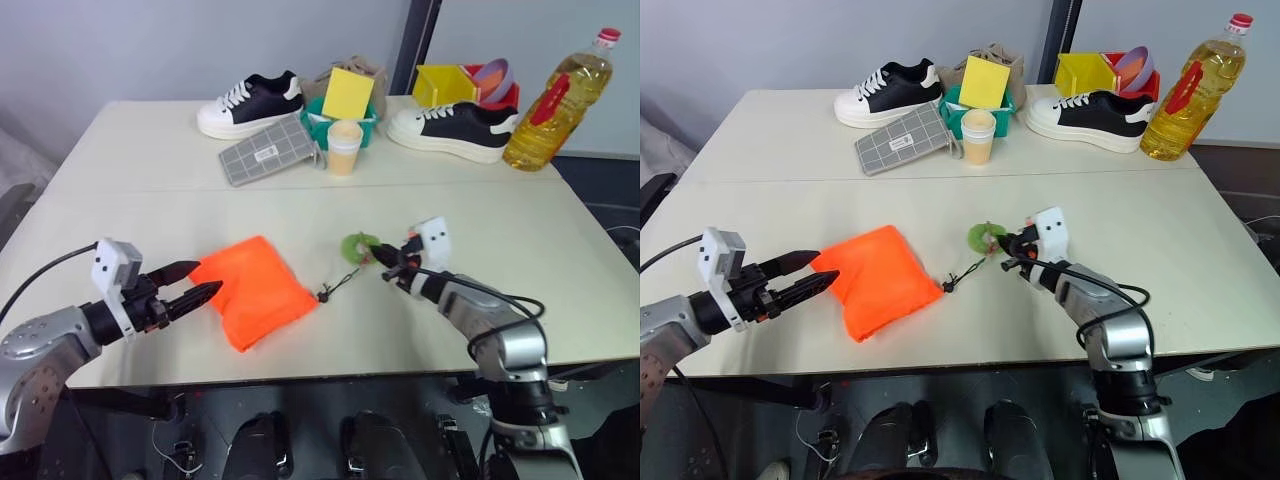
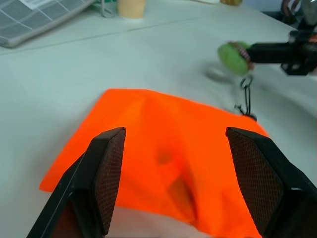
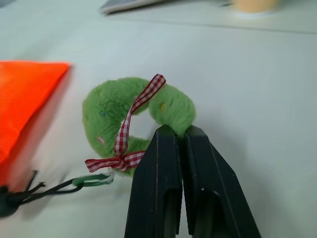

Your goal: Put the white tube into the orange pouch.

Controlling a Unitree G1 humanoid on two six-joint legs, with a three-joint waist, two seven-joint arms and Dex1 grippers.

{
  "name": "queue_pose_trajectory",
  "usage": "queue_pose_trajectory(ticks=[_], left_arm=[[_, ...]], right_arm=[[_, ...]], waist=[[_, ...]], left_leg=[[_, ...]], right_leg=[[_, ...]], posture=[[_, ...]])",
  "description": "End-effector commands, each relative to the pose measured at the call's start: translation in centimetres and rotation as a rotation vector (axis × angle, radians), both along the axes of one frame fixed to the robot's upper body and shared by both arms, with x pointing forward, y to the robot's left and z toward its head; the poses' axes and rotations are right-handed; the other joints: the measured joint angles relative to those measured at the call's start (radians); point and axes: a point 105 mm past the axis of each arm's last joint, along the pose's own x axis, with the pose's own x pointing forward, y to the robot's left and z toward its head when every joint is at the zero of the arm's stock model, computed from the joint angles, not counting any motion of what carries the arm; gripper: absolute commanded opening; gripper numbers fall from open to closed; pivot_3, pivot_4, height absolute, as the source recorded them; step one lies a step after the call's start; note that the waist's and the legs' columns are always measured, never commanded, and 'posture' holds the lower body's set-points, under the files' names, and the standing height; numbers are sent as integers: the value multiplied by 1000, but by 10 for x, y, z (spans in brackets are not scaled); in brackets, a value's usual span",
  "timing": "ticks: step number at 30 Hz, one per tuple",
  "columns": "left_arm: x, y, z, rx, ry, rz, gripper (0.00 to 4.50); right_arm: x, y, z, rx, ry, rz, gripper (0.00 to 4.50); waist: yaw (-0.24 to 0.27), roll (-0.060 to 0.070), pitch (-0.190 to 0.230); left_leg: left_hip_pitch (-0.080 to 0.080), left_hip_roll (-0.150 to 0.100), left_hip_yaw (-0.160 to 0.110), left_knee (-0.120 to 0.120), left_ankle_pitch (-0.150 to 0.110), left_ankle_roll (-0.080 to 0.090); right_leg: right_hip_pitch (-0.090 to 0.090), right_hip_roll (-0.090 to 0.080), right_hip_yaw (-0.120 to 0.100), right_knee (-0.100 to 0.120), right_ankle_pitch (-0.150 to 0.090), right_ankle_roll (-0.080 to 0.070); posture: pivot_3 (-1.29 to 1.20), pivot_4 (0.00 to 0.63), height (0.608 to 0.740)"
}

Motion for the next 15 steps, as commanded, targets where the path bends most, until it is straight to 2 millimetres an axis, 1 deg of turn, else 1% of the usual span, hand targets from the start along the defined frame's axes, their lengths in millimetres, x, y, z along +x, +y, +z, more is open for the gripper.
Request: queue_pose_trajectory(ticks=[1,3,5,7,10,11,14,15], left_arm=[[10,-12,3,29,-29,-72,3462],[17,-24,3,42,-41,-125,3462],[27,-40,2,55,-56,-189,3462],[34,-52,3,34,-49,-247,3462],[41,-63,5,15,-38,-302,4188],[43,-72,8,14,-48,-336,4475],[50,-94,10,50,-65,-387,4475],[49,-102,11,54,-68,-403,4475]], right_arm=[[-3,-8,18,13,-65,-60,31],[-4,-10,18,15,-67,-86,31],[-6,-12,17,17,-69,-106,31],[-7,-12,17,21,-71,-119,31],[-9,-11,16,23,-71,-127,0],[-9,-11,17,22,-72,-128,0],[-10,-9,18,22,-78,-132,0],[-9,-9,18,20,-82,-133,0]], waist=[[1,0,0],[1,0,0],[5,0,0],[8,0,0],[4,0,0],[0,0,0],[4,0,0],[4,0,0]], left_leg=[[0,0,0,0,0,0],[0,0,0,0,0,0],[0,0,0,1,0,0],[0,-1,0,1,2,0],[0,-1,0,1,3,1],[0,-1,0,1,3,1],[0,0,0,1,3,1],[0,0,0,1,3,1]], right_leg=[[0,0,0,0,0,0],[0,0,0,0,0,0],[0,0,0,0,0,0],[1,0,0,0,1,1],[1,0,0,0,2,3],[1,1,0,0,2,3],[0,2,0,1,2,4],[0,2,0,1,2,4]], posture=[[0,150,740],[0,150,740],[0,150,740],[0,150,740],[0,150,740],[0,150,740],[0,150,740],[0,150,740]])
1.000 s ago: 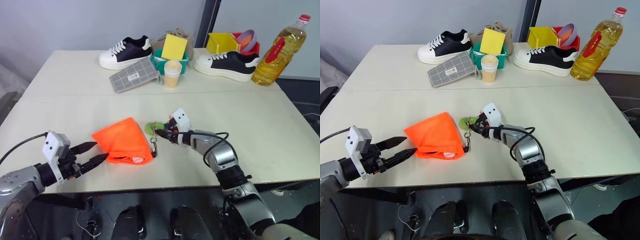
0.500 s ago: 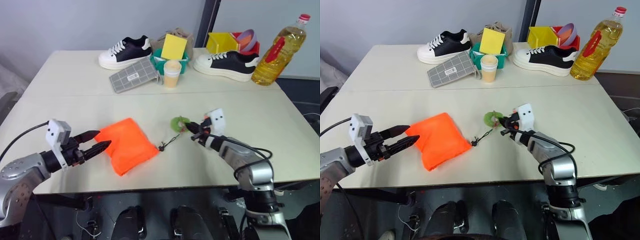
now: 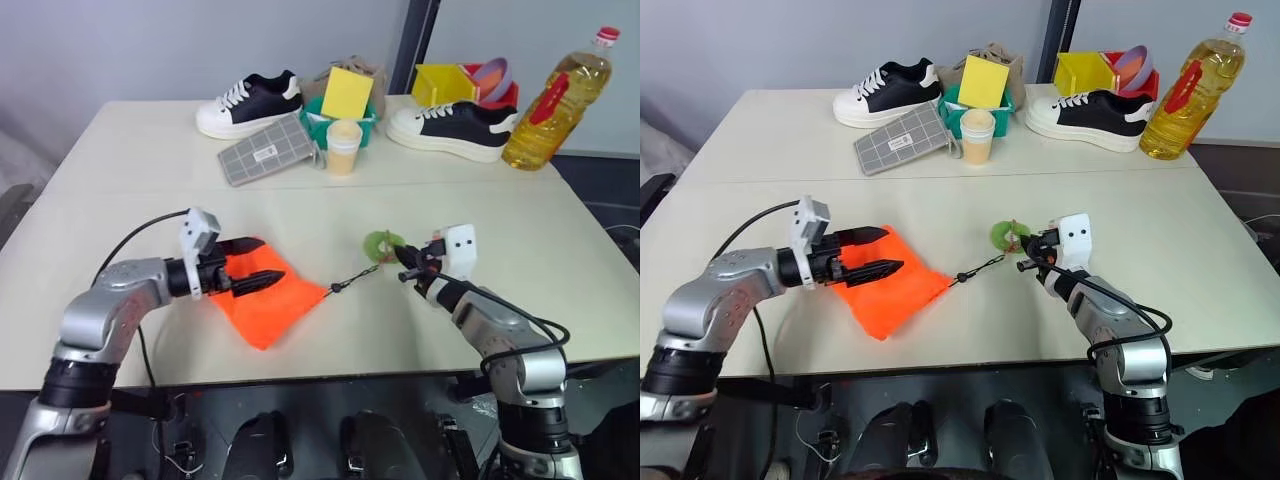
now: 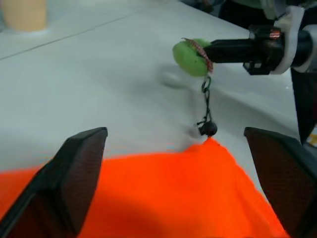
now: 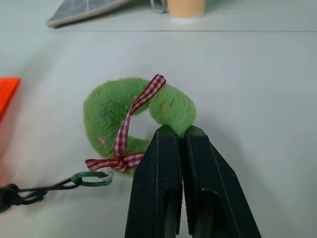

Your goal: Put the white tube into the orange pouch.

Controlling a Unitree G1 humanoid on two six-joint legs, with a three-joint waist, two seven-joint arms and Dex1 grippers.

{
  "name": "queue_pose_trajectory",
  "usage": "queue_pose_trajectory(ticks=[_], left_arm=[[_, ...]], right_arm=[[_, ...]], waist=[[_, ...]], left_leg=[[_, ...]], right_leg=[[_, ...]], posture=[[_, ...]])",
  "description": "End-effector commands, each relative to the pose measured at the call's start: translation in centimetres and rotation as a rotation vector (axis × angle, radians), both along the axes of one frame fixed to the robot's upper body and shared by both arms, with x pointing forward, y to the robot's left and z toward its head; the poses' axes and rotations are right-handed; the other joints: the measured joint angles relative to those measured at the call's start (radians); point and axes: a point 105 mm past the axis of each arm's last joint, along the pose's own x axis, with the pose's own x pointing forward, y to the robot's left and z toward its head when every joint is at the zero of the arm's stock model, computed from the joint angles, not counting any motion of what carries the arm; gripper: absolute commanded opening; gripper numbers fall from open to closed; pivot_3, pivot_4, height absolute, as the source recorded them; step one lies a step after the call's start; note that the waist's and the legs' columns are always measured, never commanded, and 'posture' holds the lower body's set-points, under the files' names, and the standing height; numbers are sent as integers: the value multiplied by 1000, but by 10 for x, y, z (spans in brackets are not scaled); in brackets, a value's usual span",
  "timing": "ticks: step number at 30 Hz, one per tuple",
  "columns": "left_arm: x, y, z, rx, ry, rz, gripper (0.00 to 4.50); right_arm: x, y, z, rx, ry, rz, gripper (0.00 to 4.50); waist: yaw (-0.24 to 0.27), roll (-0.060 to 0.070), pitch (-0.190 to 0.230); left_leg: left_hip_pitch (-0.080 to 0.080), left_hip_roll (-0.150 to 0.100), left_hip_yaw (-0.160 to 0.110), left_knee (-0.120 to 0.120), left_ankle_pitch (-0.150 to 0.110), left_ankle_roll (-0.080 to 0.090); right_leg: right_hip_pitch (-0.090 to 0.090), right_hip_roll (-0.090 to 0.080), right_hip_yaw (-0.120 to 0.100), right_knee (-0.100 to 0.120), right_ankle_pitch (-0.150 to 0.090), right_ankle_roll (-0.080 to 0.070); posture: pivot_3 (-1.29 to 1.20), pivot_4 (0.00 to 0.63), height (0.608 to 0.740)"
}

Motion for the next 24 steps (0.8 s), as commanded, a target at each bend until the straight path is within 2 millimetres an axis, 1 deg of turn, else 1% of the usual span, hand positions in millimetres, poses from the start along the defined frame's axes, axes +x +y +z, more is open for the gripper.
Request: queue_pose_trajectory(ticks=[1,3,7,9,12,16,21,24], left_arm=[[-3,-22,5,27,-44,-55,4475],[-7,-32,3,37,-41,-56,4475],[-16,-47,-7,57,-17,-41,4475],[-21,-54,-17,71,19,-16,4475],[-27,-60,-27,77,73,-8,4475],[-25,-66,-41,121,147,25,4475],[-20,-72,-44,109,210,43,4475],[-18,-71,-52,150,221,26,4475]], right_arm=[[-1,4,18,1,-73,6,0],[0,5,19,-4,-77,7,0],[0,6,20,-14,-82,20,0],[0,9,20,-22,-84,37,0],[0,12,21,-33,-90,54,0],[-1,17,22,-71,-103,84,0],[-2,20,23,-81,-116,83,0],[-4,17,25,-73,-128,50,0]], waist=[[0,0,0],[-1,0,0],[-1,0,0],[0,0,0],[0,0,0],[1,0,0],[3,0,0],[3,0,0]], left_leg=[[0,0,0,0,0,0],[0,0,0,0,0,0],[0,0,0,0,0,0],[0,0,-1,1,1,0],[0,0,-1,1,0,0],[1,0,-1,2,0,0],[1,0,-1,2,0,0],[1,0,-1,2,1,0]], right_leg=[[0,0,0,0,0,0],[0,0,0,0,0,0],[0,0,1,0,0,1],[0,1,1,1,0,1],[1,1,1,1,0,1],[1,1,1,1,0,1],[2,1,1,1,0,1],[2,1,1,1,0,1]], posture=[[0,150,740],[0,150,740],[0,150,740],[0,150,740],[0,150,740],[0,150,740],[0,150,740],[0,150,740]])
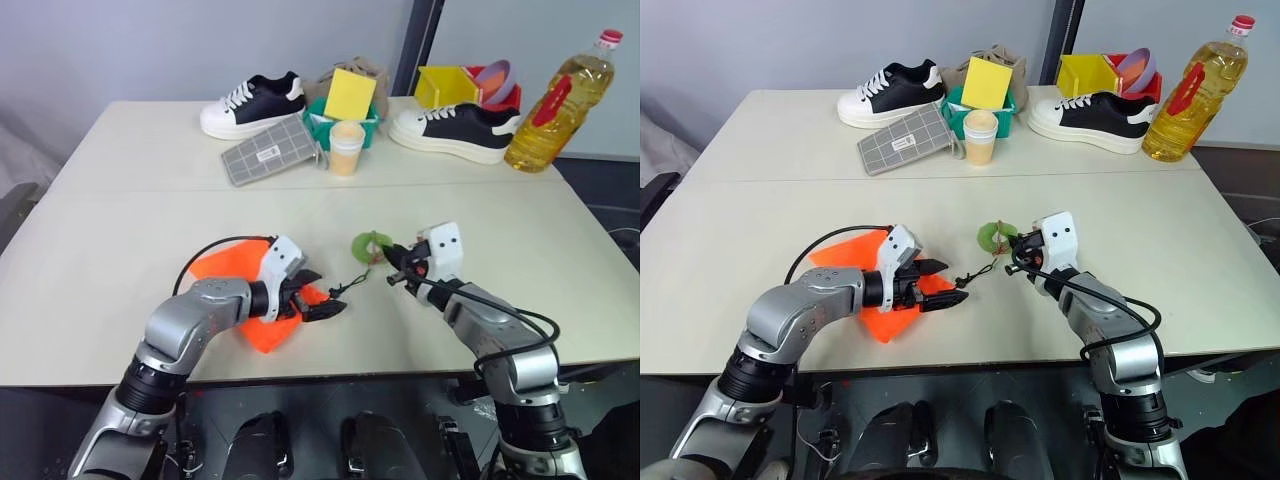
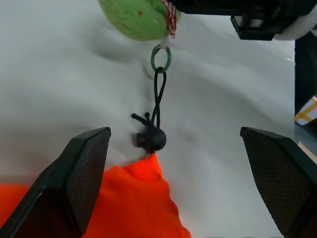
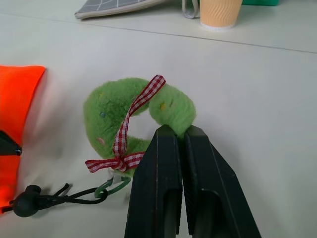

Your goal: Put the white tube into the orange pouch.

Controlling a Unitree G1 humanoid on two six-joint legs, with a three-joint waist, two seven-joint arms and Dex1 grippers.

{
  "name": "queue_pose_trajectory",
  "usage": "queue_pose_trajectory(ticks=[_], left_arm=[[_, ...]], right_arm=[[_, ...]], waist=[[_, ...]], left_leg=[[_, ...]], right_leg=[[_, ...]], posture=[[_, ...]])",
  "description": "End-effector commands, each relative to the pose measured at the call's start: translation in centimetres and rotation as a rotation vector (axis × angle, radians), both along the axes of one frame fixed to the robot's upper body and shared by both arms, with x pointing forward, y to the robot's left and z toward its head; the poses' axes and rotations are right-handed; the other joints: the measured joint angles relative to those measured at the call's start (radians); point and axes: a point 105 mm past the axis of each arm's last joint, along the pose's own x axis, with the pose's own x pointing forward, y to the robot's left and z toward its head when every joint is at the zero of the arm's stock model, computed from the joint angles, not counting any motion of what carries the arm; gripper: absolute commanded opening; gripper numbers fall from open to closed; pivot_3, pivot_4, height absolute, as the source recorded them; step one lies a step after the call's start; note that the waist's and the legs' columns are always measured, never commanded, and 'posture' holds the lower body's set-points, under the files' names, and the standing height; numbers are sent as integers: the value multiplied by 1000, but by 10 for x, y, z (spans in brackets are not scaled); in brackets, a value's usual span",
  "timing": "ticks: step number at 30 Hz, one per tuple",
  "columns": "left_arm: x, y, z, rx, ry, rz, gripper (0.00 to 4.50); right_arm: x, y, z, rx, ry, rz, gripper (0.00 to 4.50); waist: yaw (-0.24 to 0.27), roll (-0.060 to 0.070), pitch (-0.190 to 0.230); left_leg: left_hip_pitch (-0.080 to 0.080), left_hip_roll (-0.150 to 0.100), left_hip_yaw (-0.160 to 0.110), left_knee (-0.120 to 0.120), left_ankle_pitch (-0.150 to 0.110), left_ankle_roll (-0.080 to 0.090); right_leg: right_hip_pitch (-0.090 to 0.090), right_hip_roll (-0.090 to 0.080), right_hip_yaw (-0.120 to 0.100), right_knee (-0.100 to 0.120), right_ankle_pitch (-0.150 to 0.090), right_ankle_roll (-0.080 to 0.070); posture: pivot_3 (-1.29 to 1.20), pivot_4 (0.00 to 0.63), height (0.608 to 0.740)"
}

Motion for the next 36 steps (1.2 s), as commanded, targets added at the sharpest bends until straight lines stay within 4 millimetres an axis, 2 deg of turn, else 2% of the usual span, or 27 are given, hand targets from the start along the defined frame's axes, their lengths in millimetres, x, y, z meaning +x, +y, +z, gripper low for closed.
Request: queue_pose_trajectory(ticks=[1,6,13,21,26,30,33,36], left_arm=[[1,2,-8,41,20,-16,4475],[5,3,-17,65,20,-24,4475],[16,3,-25,149,-71,-30,4475],[10,3,-35,244,-149,-112,4475],[15,5,-33,259,-191,-124,4475],[21,14,-30,266,-202,-127,4475],[29,21,-19,207,-189,-102,4475],[33,25,-6,149,-192,-104,4475]], right_arm=[[-4,0,22,9,-98,-23,0],[-6,2,21,17,-108,-46,0],[-7,8,20,42,-127,-83,0],[-9,9,15,62,-126,-111,0],[-8,11,15,67,-130,-113,0],[-7,12,15,72,-134,-118,0],[-7,12,19,80,-160,-125,0],[-6,12,33,113,-219,-124,0]], waist=[[0,0,0],[2,0,-1],[4,0,-1],[4,1,-2],[3,1,-2],[3,1,-2],[1,2,-2],[-1,1,-2]], left_leg=[[0,0,0,0,0,0],[1,0,0,0,0,0],[2,0,0,1,0,1],[5,0,0,0,-2,4],[7,0,0,0,-3,5],[12,0,0,-1,-3,5],[16,0,0,-2,-5,3],[15,0,0,-2,-4,4]], right_leg=[[0,0,0,0,0,0],[1,0,0,0,0,0],[3,-1,0,0,0,0],[5,-1,0,0,0,0],[8,-2,0,0,0,-1],[12,-2,0,-1,-2,-3],[15,-2,0,-2,-2,-4],[15,-2,0,-2,-2,-4]], posture=[[0,150,740],[0,150,740],[0,150,740],[0,150,740],[0,150,740],[0,150,740],[0,150,740],[0,150,740]])
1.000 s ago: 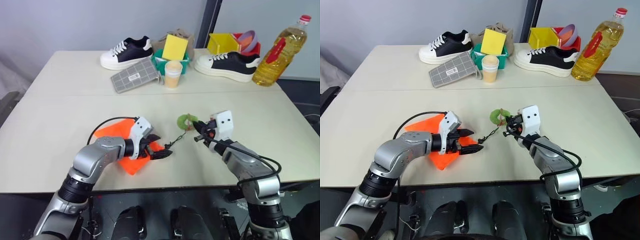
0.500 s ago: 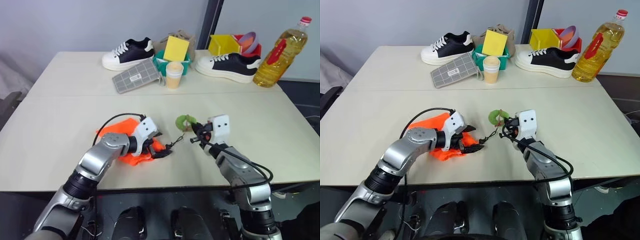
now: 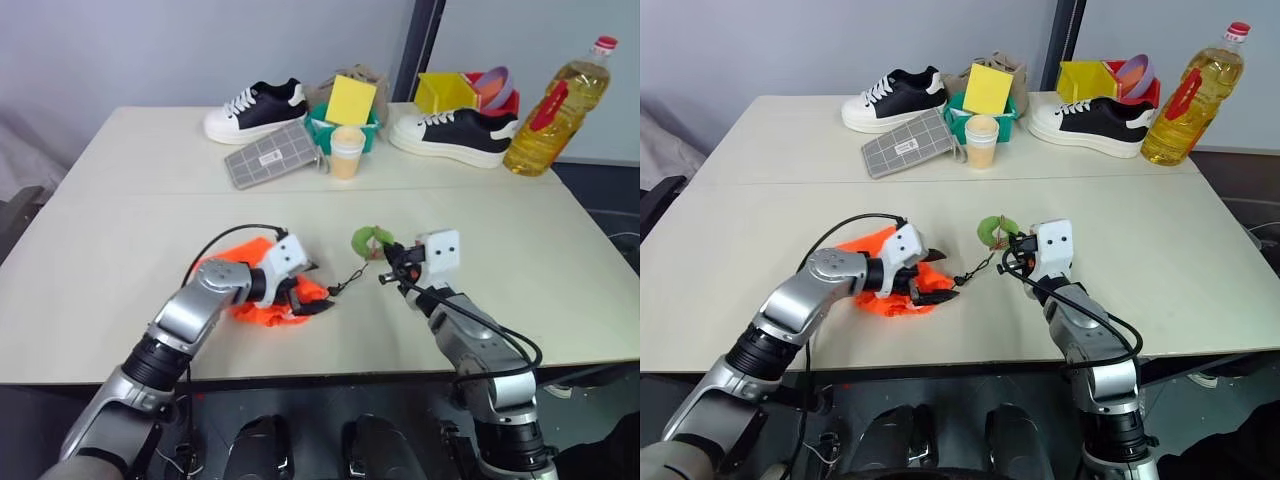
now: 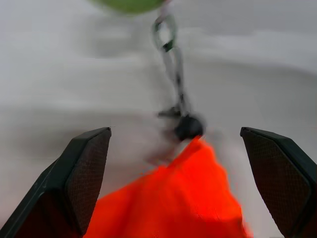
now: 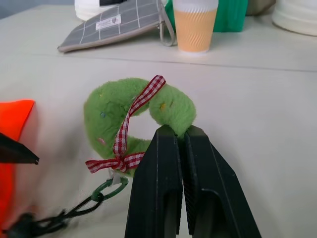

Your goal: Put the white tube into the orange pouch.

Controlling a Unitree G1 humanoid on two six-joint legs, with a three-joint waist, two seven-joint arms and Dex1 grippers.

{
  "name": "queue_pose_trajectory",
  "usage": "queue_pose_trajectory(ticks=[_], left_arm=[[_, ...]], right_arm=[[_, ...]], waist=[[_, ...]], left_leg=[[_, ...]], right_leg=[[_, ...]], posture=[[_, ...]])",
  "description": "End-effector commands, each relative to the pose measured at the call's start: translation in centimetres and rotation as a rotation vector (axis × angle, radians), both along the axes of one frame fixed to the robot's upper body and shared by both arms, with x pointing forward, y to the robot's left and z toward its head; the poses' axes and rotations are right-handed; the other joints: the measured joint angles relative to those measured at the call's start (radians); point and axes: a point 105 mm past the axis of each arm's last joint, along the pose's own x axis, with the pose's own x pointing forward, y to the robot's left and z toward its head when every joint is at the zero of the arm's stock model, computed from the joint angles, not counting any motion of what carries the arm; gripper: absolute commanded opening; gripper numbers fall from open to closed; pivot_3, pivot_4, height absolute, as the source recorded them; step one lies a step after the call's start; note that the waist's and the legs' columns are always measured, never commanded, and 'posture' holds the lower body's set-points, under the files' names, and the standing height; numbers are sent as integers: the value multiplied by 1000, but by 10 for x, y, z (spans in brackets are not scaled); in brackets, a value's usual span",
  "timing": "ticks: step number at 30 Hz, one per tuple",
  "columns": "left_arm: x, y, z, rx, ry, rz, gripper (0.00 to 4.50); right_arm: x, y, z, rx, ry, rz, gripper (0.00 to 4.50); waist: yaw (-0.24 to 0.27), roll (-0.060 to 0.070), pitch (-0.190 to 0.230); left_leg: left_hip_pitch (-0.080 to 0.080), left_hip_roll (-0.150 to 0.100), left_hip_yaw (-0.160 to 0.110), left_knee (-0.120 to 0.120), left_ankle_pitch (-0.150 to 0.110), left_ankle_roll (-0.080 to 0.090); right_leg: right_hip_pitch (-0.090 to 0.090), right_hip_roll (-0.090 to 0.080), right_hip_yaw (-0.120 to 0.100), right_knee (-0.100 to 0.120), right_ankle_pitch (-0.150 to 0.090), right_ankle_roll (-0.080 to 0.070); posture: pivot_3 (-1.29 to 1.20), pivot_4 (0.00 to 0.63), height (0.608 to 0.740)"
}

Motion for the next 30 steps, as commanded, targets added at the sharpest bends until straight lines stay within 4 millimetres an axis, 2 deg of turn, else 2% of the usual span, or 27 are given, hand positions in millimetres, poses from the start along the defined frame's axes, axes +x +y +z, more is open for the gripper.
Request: queue_pose_trajectory(ticks=[1,7,14,21,30], left_arm=[[4,9,9,-49,24,0,4475],[0,7,21,-149,61,-41,4475],[-11,-1,33,-289,134,-57,4475],[-17,-10,26,-339,244,-48,4475],[-12,-12,23,-337,265,-61,4475]], right_arm=[[-1,2,35,42,-147,7,0],[-3,10,55,75,-231,63,0],[-6,20,69,82,-280,133,0],[-9,26,75,84,-296,179,0],[-18,36,74,58,-299,241,0]], waist=[[-2,0,0],[-3,0,1],[-3,-1,1],[-3,-1,1],[-3,-1,1]], left_leg=[[0,0,0,0,0,1],[0,0,0,-1,0,2],[-1,0,0,-1,0,2],[-1,0,0,-1,0,2],[-1,0,0,-1,0,2]], right_leg=[[0,0,0,0,0,0],[-1,0,0,0,0,1],[-1,0,0,-1,1,3],[-1,0,0,-1,1,3],[-1,0,0,-1,1,3]], posture=[[0,150,740],[0,150,740],[0,150,740],[0,150,740],[0,150,740]])
